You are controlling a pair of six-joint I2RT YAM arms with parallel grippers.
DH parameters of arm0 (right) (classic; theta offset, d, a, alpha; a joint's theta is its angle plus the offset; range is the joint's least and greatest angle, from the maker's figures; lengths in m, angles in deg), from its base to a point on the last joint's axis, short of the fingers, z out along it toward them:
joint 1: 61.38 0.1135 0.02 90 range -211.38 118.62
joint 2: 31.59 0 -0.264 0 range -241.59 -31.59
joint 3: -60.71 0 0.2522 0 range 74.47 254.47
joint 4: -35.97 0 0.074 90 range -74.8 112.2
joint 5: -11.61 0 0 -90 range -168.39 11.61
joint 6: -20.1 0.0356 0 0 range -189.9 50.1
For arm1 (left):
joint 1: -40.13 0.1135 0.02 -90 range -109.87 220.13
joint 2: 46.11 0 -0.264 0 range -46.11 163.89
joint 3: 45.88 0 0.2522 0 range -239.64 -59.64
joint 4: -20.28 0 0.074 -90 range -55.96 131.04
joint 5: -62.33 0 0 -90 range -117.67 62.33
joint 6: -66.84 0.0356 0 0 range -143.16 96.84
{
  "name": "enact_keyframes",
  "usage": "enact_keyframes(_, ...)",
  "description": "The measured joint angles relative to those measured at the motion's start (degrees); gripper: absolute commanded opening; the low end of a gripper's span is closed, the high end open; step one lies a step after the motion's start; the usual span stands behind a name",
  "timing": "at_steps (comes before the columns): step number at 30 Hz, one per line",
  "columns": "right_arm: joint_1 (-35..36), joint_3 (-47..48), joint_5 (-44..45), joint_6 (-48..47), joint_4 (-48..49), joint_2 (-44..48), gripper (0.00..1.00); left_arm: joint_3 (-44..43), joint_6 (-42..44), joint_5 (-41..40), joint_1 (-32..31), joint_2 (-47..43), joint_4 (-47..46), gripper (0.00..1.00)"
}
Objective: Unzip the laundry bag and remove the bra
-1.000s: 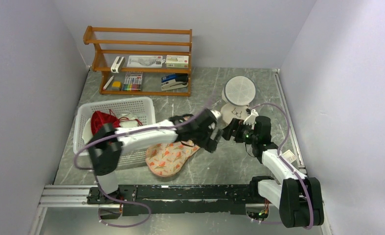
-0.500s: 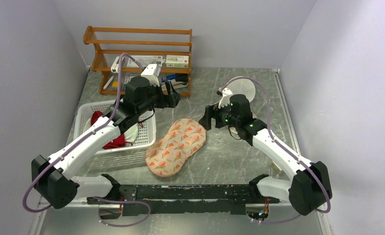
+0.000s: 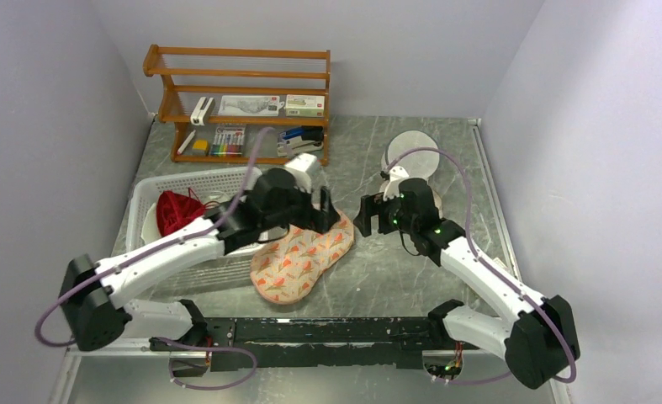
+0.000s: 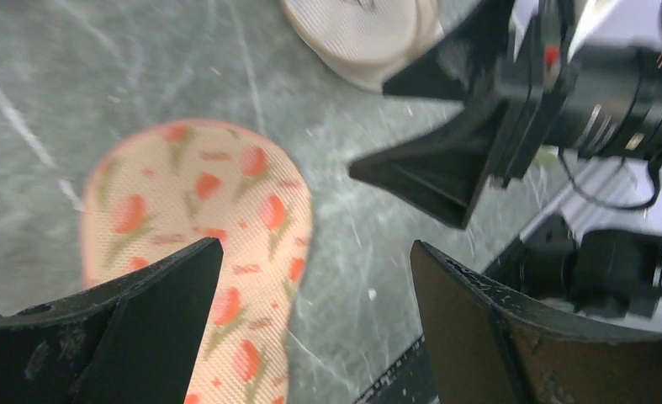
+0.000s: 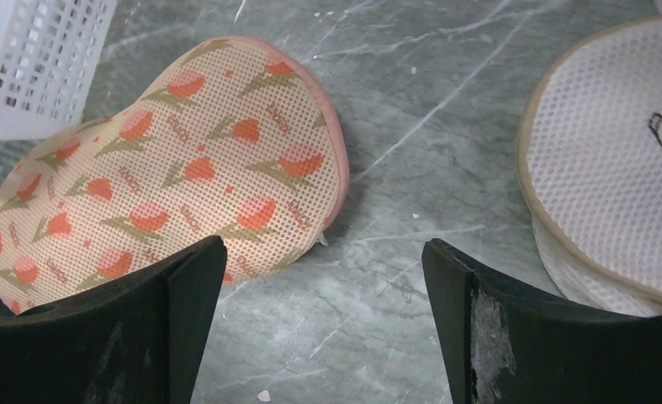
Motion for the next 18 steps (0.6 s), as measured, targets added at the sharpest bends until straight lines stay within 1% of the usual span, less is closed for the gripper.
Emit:
enact_keyframes(4,0.02,-2.10,2.19,1.77,0.17,4.11,0.88,-1.46,0.02,0.55,-5.33,5.51,1.64,0.94)
enact_keyframes(8,0.02,-3.74,2.86,2.75,0.46,6.08,0.88,-1.36,0.02,0.55,-5.55,4.70,2.40,0.94)
enact_keyframes(12,0.02,-3.87,2.54,3.06,0.52,5.62,0.88,-1.01,0.00,0.59,-4.72,1.07,0.22,0.94)
enact_keyframes(14,0.02,-3.63,2.16,3.08,0.61,5.25,0.88,-0.15,0.04,1.11,-2.60,-1.20,-2.03,0.94)
enact_keyframes(18,0.02,-2.16,1.33,2.99,1.16,3.93,0.88,0.98,0.00,1.20,7.19,-2.75,-5.18,0.94)
